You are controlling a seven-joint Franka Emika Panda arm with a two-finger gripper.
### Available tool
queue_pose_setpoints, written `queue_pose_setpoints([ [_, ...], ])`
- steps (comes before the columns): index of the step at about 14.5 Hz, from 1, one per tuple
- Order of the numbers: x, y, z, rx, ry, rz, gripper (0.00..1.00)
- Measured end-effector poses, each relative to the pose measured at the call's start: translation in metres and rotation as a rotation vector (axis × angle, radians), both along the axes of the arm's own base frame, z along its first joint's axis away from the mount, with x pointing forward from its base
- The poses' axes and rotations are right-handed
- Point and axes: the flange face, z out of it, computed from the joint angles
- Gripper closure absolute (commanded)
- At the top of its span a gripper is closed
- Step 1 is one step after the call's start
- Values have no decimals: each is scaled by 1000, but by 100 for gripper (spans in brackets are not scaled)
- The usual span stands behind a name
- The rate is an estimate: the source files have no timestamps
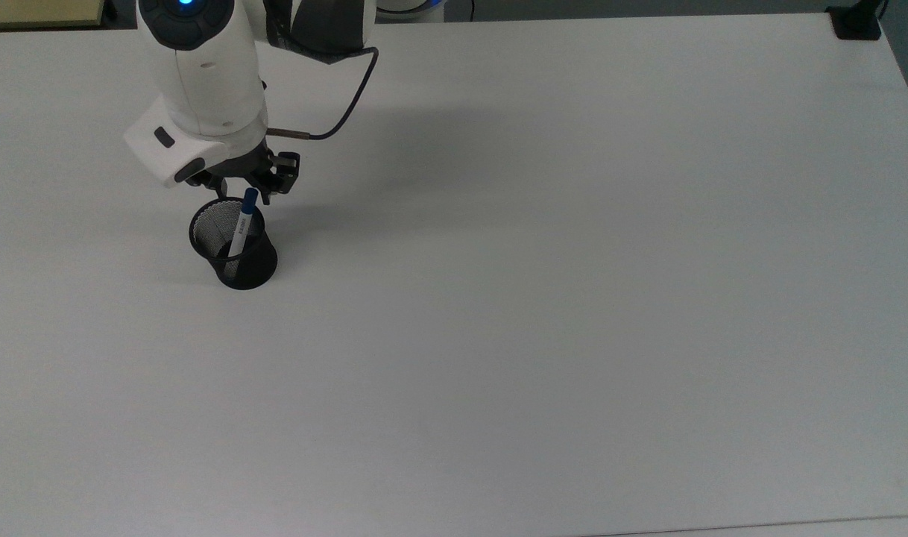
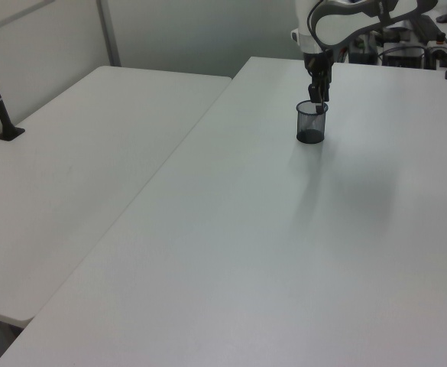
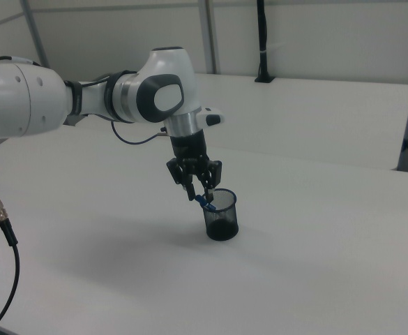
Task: Remove the marker
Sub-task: 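Close the gripper on the blue-capped marker's top end, then lift the marker straight up out of the mesh cup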
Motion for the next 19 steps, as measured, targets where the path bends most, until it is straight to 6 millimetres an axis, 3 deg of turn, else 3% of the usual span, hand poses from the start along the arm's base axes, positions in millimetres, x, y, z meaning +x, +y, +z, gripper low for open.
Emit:
queue_pose_setpoints([
  [3, 0, 0, 0, 0, 0, 0, 77],
  [8, 1, 0, 3, -1, -7, 0, 80],
  [10, 2, -1, 15, -3, -29, 0, 80],
  [13, -2, -2, 52, -7, -89, -2, 80],
  [16, -15, -4, 120, -12, -200, -4, 80],
  [19, -31, -1, 158, -6, -238, -5, 80],
])
